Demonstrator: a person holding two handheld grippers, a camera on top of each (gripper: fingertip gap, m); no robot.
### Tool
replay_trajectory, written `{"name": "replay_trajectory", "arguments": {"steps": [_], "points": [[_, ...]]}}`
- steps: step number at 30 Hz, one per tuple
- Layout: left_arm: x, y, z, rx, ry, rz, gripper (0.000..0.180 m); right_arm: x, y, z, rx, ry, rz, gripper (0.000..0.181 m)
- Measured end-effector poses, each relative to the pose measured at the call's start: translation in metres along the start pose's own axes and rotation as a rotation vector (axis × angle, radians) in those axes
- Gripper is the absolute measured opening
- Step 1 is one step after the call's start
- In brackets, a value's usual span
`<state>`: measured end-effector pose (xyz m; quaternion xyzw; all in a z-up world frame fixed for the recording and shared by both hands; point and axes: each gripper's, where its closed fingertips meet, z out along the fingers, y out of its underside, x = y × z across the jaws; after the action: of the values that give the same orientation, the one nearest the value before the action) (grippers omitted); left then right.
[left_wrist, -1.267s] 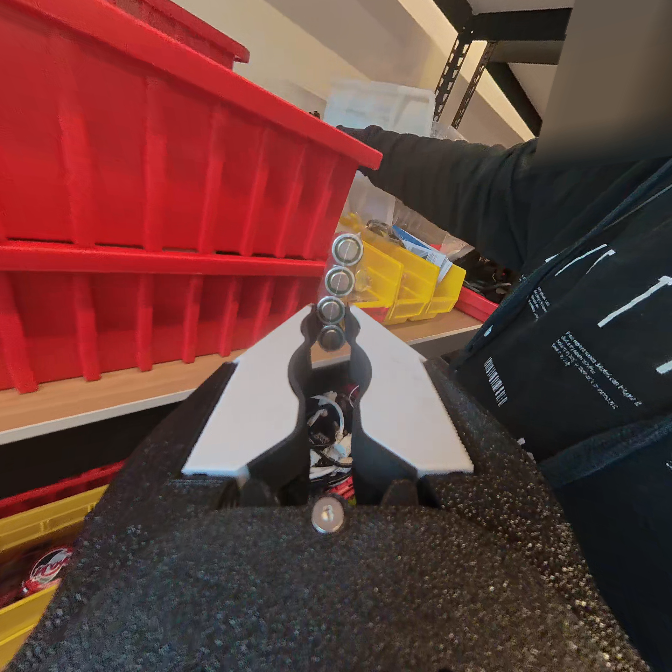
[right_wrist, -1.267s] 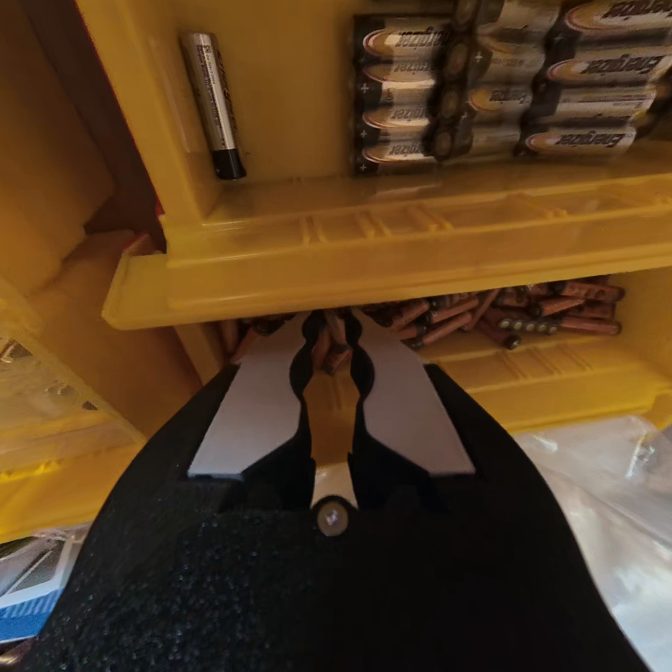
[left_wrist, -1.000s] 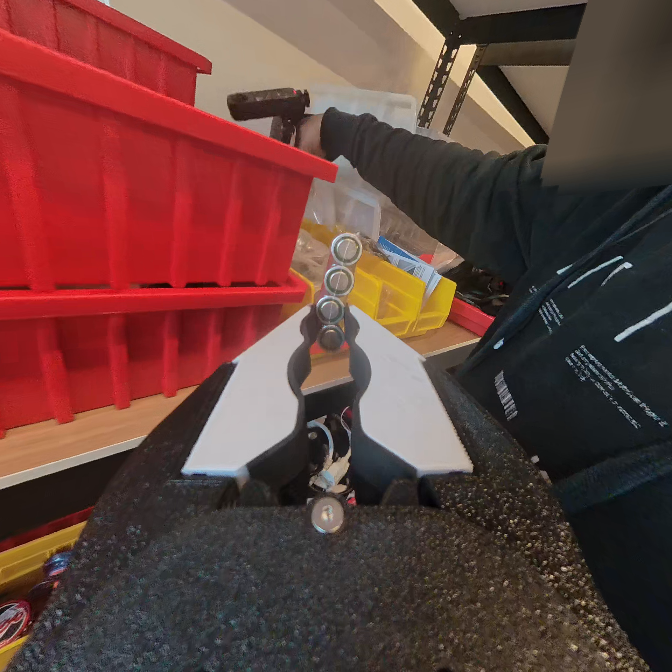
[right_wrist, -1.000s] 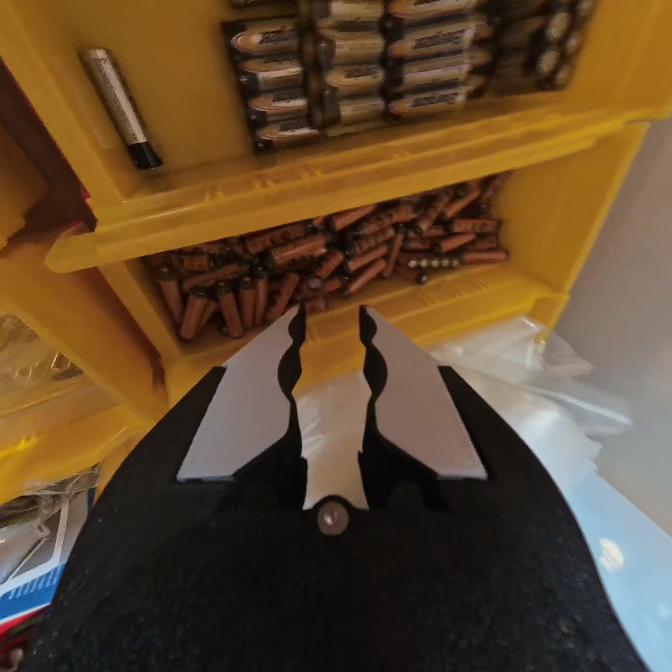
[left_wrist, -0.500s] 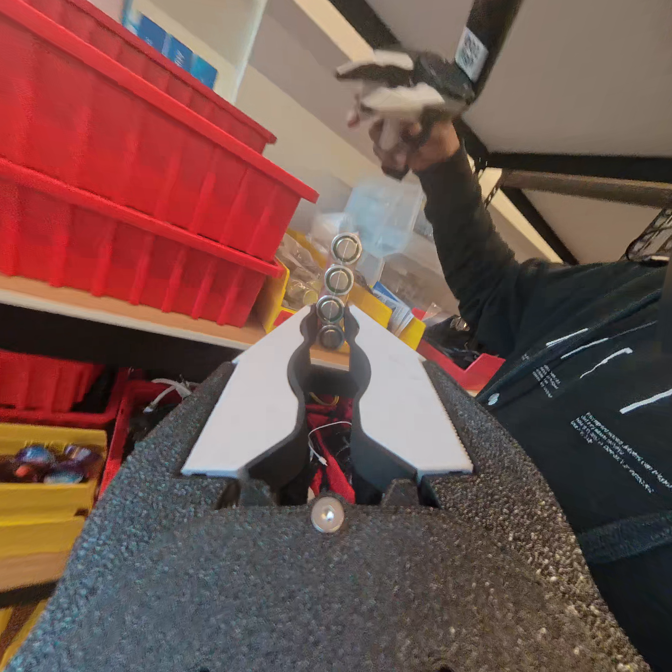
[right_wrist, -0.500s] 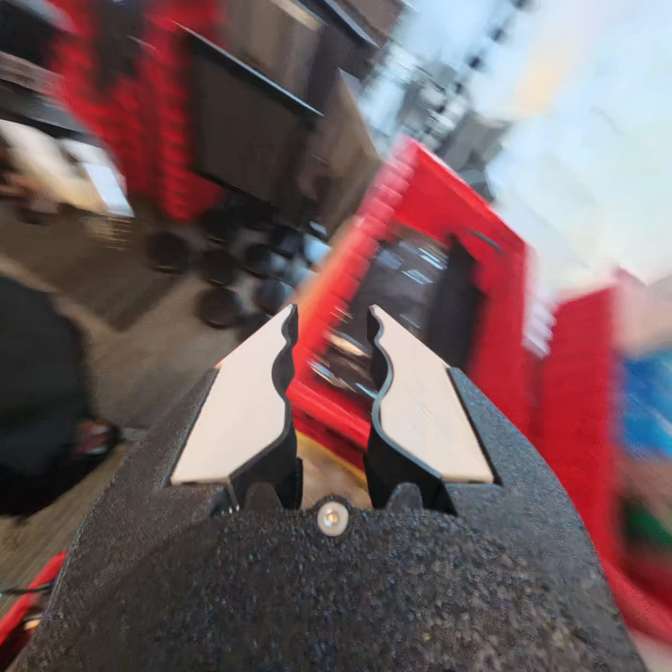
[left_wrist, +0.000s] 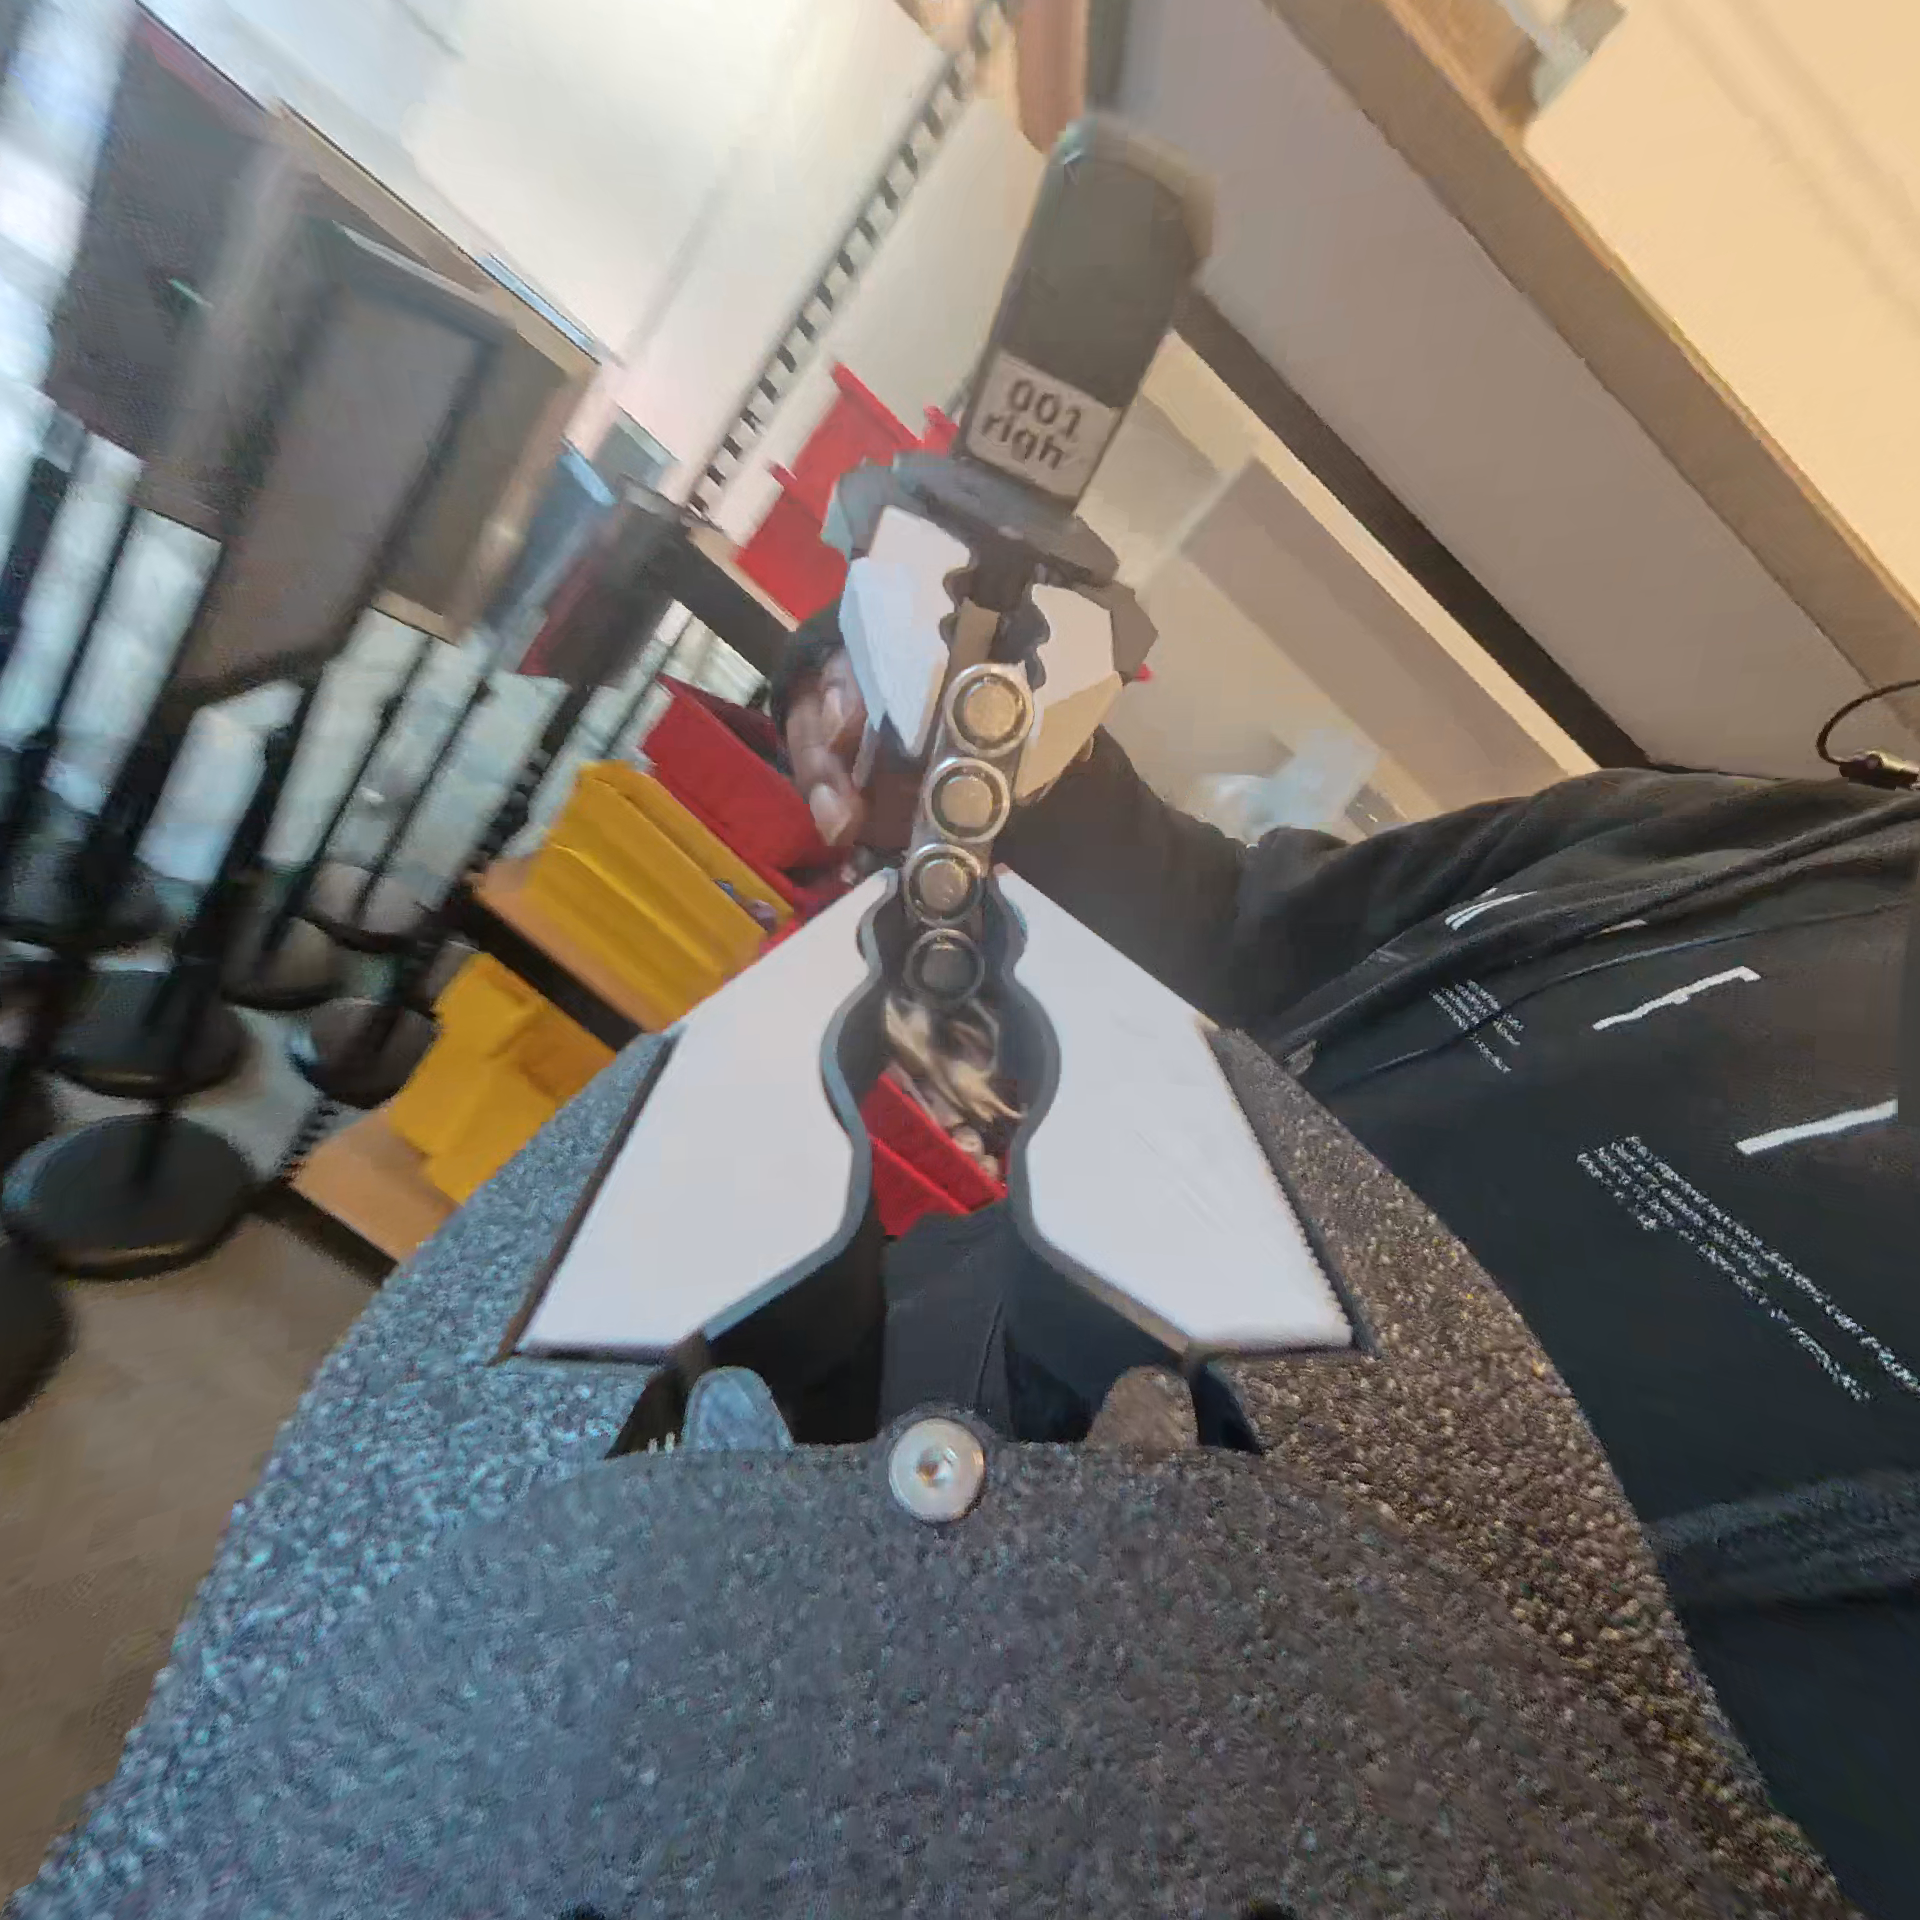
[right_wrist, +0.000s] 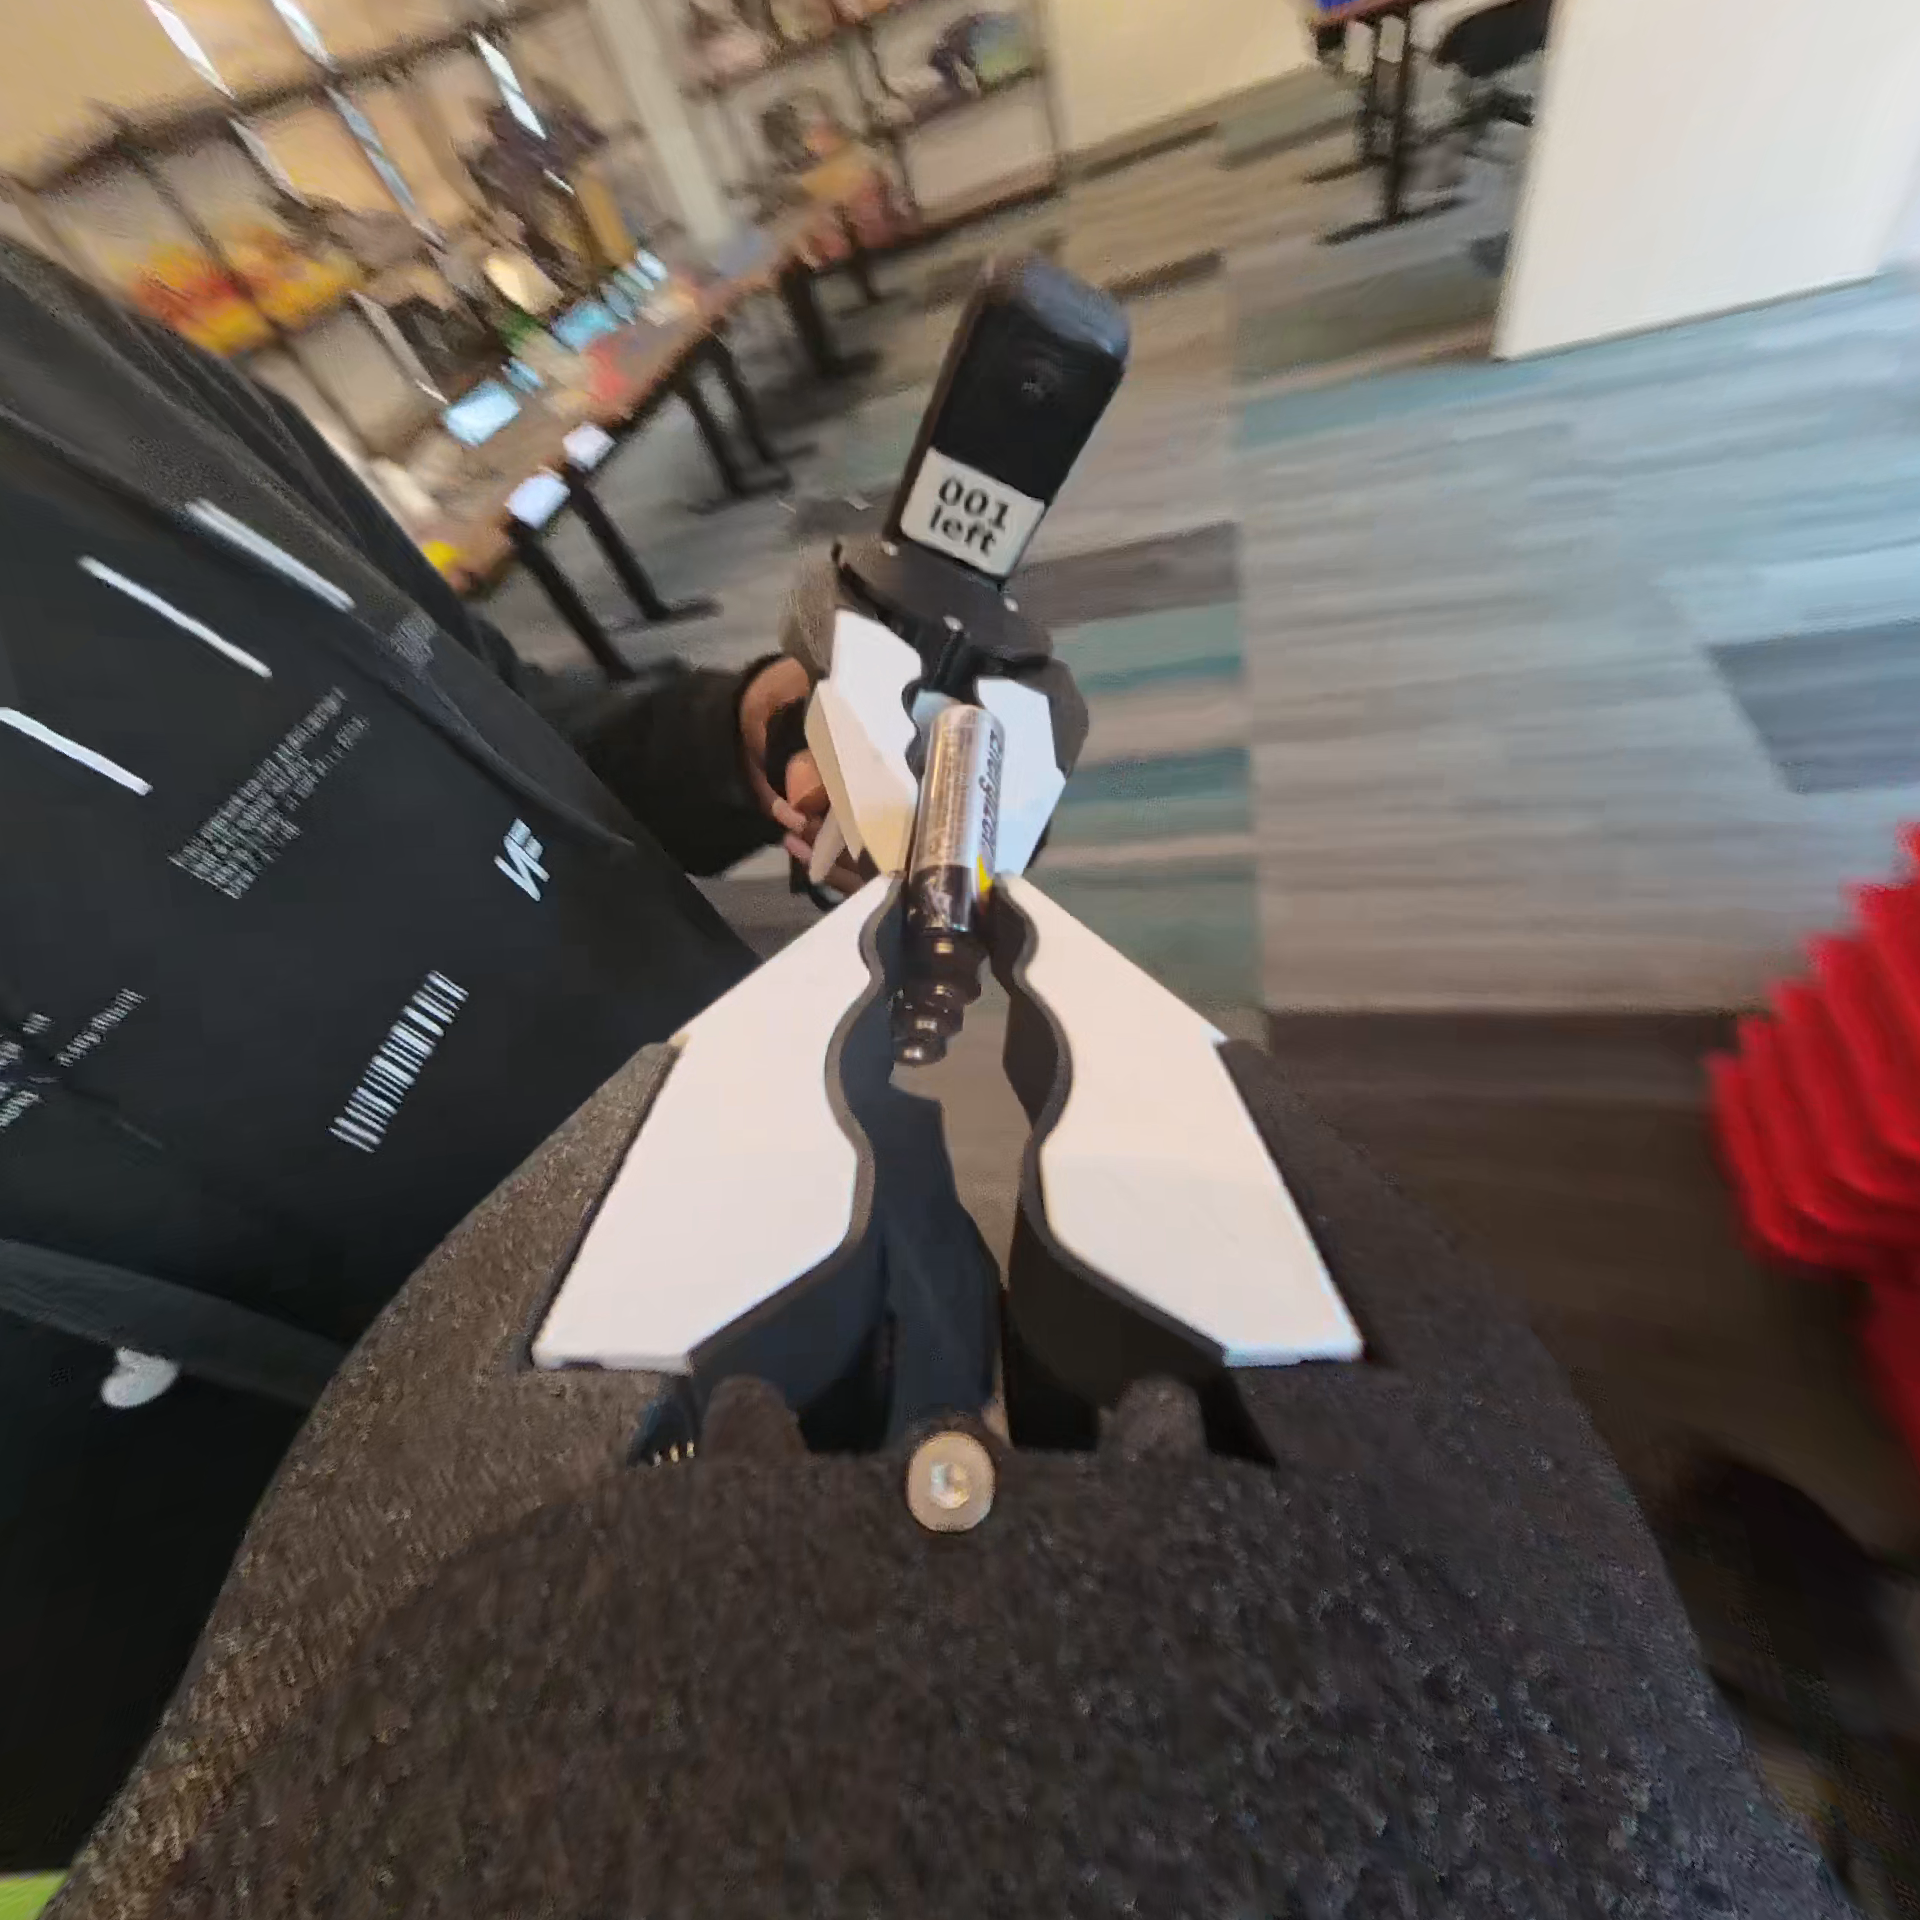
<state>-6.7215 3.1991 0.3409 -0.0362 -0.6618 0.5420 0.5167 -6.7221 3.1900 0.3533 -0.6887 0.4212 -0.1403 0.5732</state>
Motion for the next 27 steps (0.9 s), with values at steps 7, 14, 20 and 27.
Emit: {"name": "replay_trajectory", "arguments": {"steps": [7, 14, 20, 27], "points": [[-0.036, -0.076, -0.19, 0.439, -0.198, 0.154, 0.025, 0.065, -0.09, 0.182, 0.27, -0.316, 0.103, 0.013], [-0.147, -0.147, -0.373, 0.645, -0.485, 0.133, 0.012, 0.185, -0.144, 0.362, 0.377, -0.587, 0.208, 0.013], [-0.241, -0.246, -0.518, 0.441, -0.703, 0.062, 0.012, 0.312, -0.217, 0.503, 0.215, -0.668, -0.004, 0.017], [-0.32, -0.332, -0.661, 0.354, -0.916, 0.127, 0.013, 0.414, -0.305, 0.643, -0.029, -0.805, -0.28, 0.018]]}}
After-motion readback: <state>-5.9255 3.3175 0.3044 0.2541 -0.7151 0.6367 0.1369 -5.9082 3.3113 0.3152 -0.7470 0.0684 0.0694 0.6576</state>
